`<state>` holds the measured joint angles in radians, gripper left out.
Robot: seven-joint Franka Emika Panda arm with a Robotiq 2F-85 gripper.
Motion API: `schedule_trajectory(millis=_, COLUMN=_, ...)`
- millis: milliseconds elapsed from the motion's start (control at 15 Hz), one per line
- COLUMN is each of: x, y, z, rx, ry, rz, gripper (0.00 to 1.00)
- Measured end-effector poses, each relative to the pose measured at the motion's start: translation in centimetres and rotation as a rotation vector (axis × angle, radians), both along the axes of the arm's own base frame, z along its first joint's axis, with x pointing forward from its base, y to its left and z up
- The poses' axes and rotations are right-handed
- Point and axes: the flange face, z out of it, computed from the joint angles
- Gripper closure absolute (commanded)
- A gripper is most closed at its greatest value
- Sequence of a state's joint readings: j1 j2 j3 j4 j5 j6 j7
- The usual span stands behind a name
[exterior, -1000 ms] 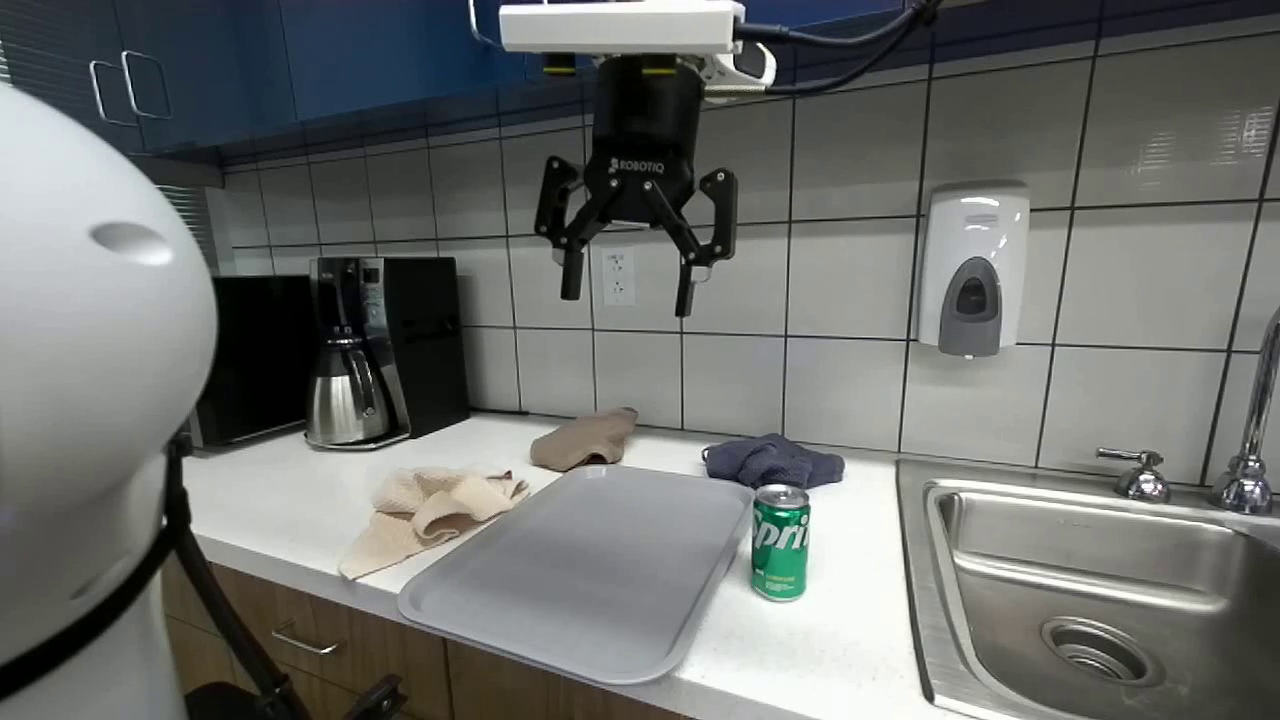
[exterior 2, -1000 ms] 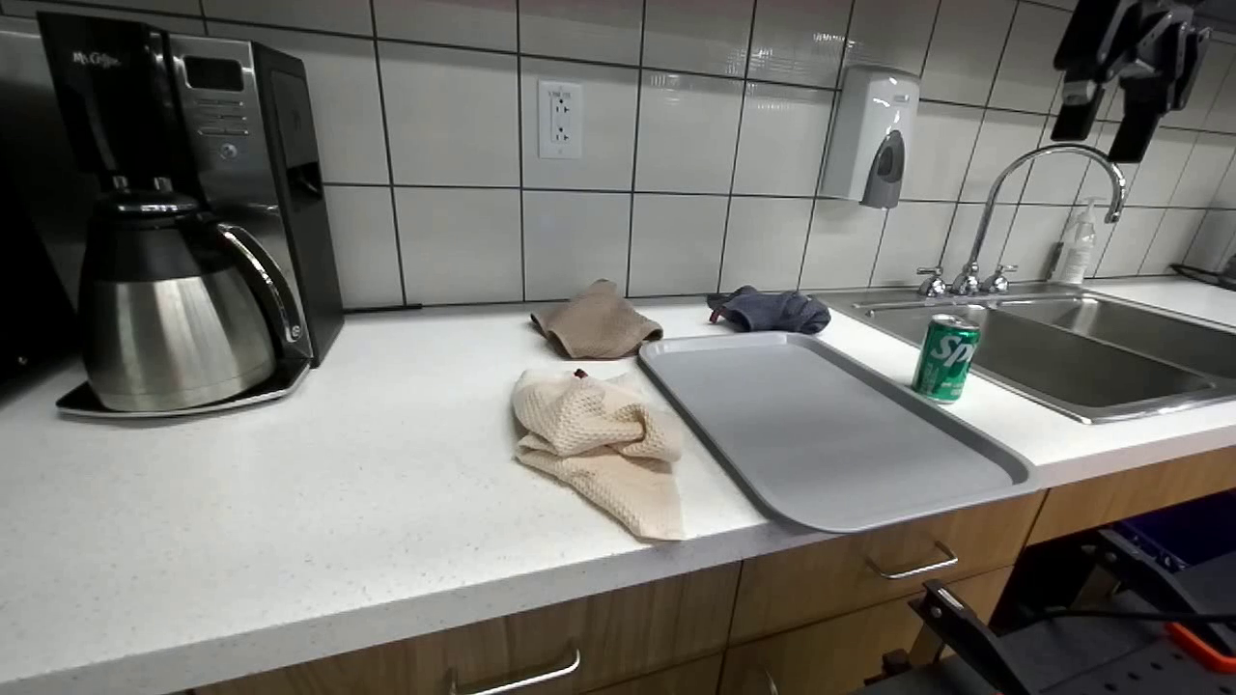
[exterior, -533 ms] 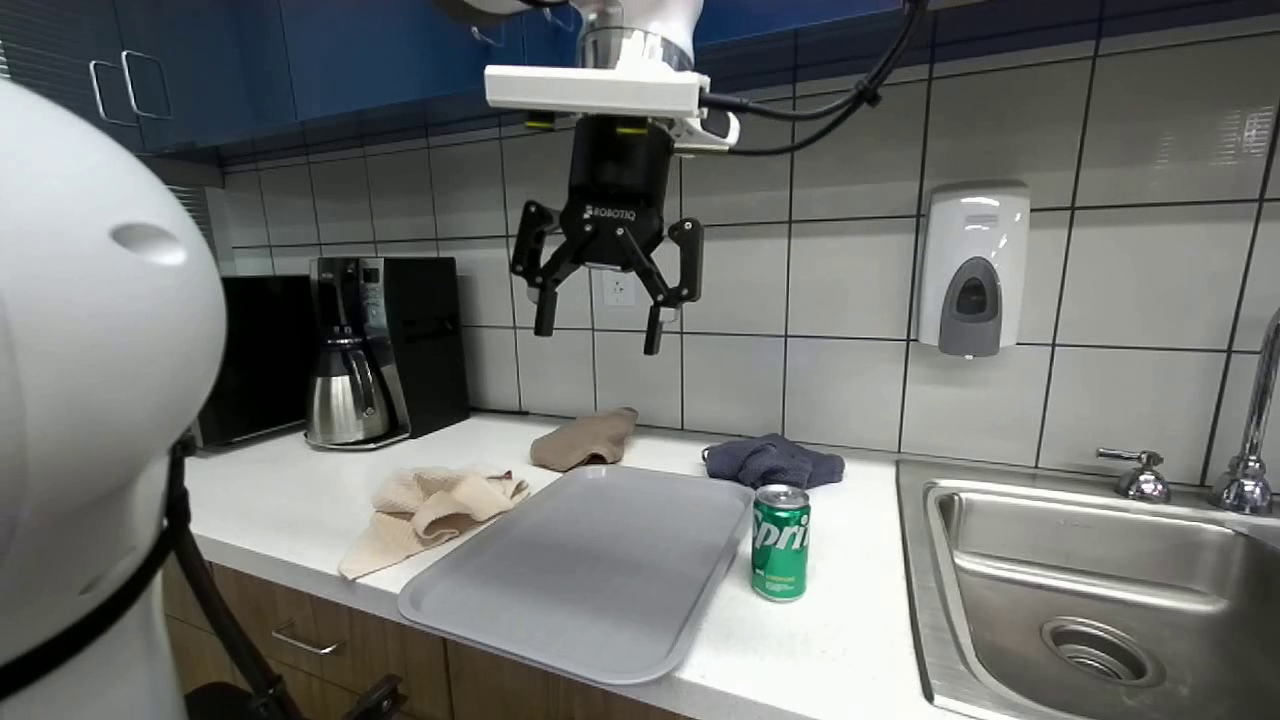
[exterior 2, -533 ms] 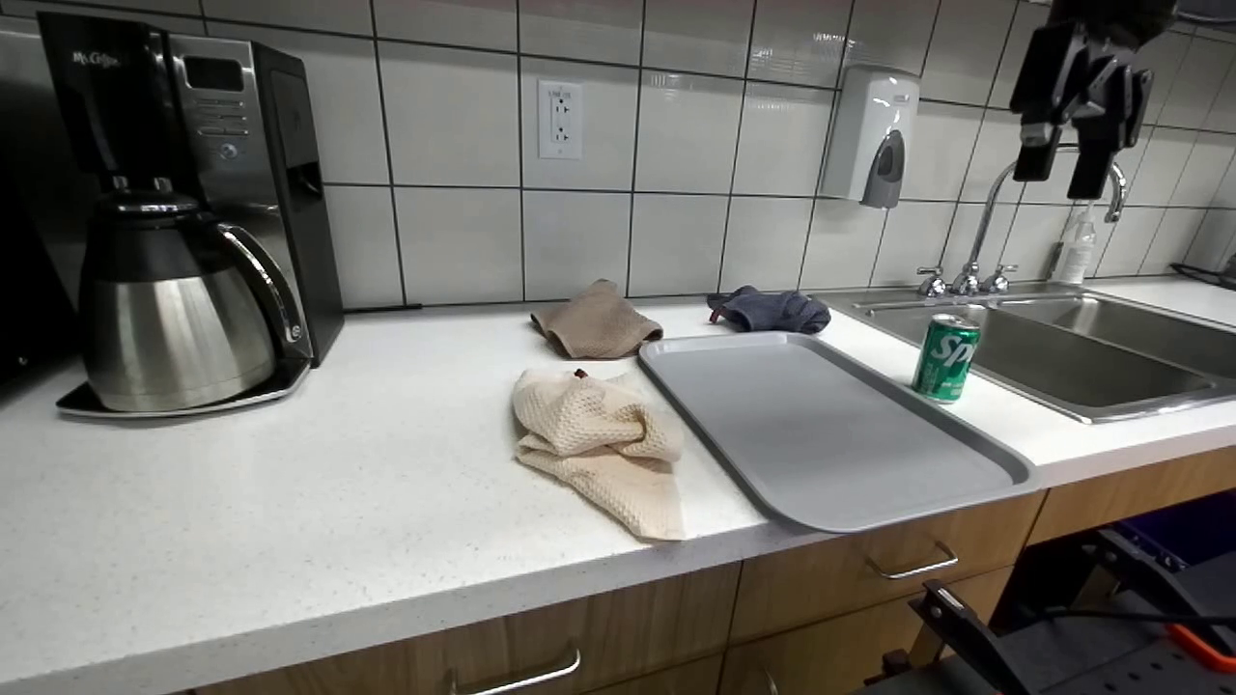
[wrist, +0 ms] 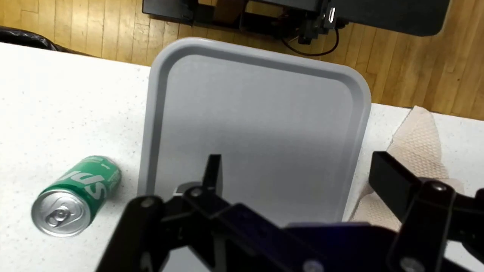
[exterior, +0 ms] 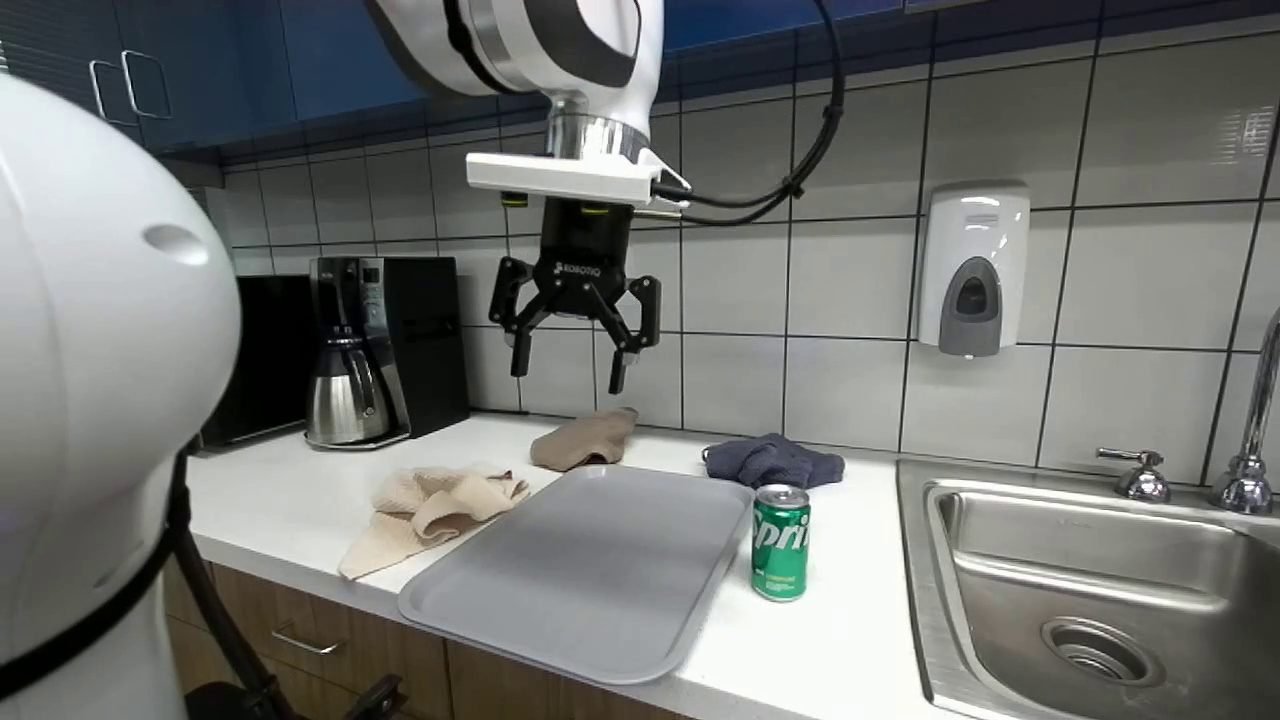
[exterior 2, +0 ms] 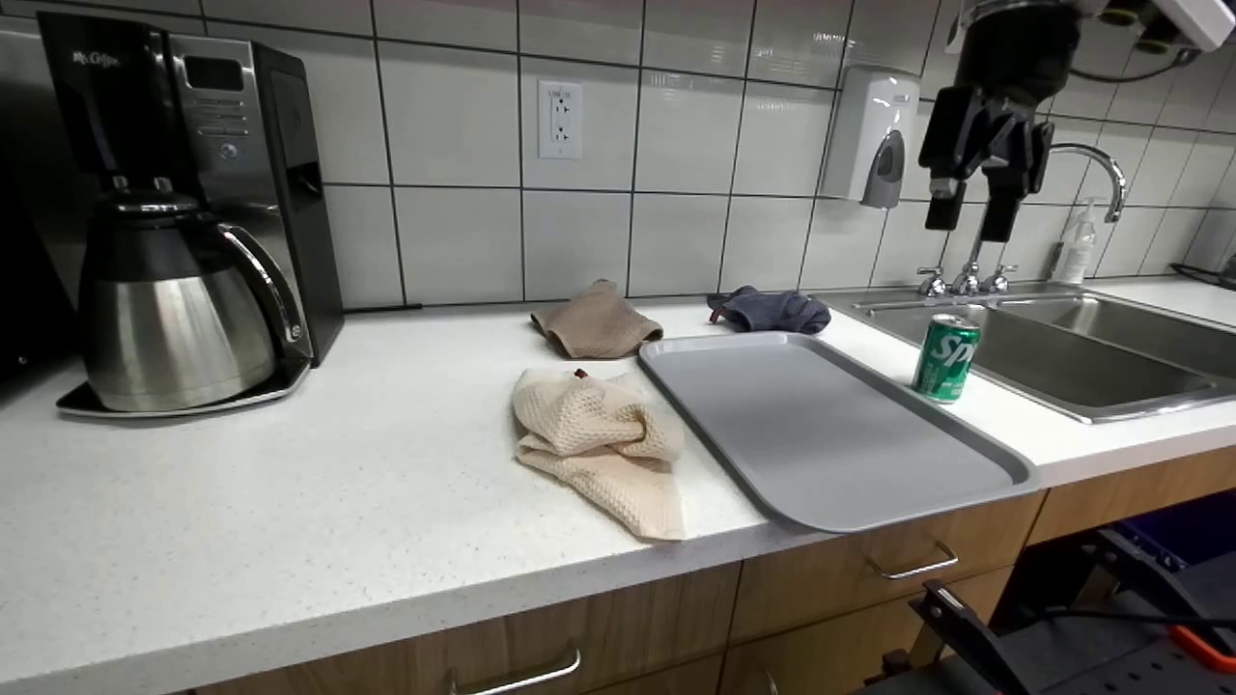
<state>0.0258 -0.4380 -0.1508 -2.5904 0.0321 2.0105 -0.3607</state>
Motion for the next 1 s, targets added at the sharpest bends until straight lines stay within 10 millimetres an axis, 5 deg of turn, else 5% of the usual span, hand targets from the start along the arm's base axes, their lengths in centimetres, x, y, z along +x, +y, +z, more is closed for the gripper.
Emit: schedule_trajectory(millis=1000, x=3.6, y=12.0, z=-5.8, rx=-0.033, ry=-0.034, rz=0.123, gripper=0.0)
